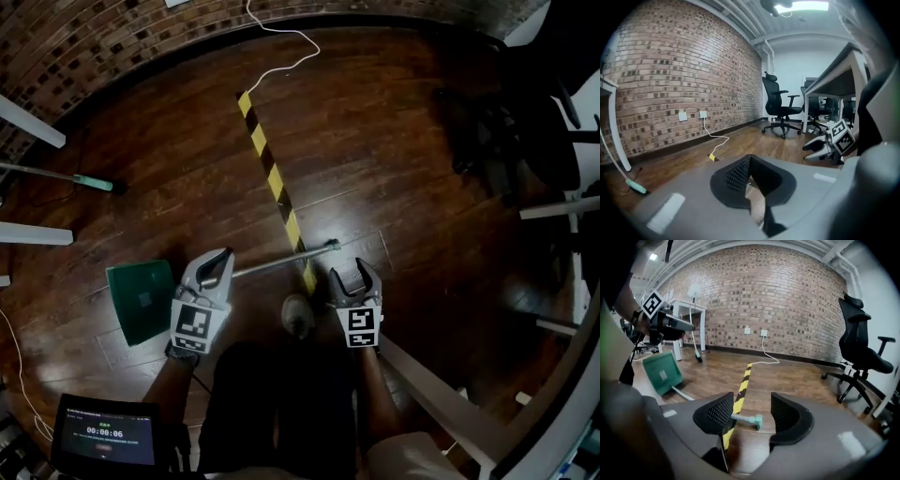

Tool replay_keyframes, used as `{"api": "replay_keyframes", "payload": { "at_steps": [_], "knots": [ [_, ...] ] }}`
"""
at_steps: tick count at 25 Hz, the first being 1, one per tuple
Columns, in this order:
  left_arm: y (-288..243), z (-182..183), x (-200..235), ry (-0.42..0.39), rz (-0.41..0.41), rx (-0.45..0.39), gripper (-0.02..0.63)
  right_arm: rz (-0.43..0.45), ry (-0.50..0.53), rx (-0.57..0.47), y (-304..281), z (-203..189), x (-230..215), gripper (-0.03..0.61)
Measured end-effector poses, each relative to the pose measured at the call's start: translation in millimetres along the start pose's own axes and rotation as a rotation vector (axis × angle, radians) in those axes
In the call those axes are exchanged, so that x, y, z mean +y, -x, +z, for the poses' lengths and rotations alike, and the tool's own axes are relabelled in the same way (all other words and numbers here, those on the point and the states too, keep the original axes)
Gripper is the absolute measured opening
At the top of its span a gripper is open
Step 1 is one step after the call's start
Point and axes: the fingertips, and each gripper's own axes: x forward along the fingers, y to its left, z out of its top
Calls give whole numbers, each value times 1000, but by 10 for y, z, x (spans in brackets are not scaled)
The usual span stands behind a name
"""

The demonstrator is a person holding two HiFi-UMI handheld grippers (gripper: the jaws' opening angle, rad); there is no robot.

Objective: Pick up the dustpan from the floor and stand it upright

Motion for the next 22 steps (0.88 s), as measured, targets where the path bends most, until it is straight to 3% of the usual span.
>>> {"api": "replay_keyframes", "payload": {
  "at_steps": [5,9,13,17,22],
  "knots": [
    [-343,-753,179,-133,42,9,2,-69,34,55,-704,-972,-140,248],
    [-489,-1284,314,-105,64,8,2,-96,47,88,-1242,-1540,-230,228],
    [-530,-1465,245,-50,35,27,2,-79,67,111,-1463,-1642,-270,208],
    [-523,-1478,272,12,60,41,2,-96,80,104,-1552,-1572,-342,162],
    [-470,-1501,322,15,74,42,2,-136,84,103,-1667,-1519,-412,123]
  ]
}}
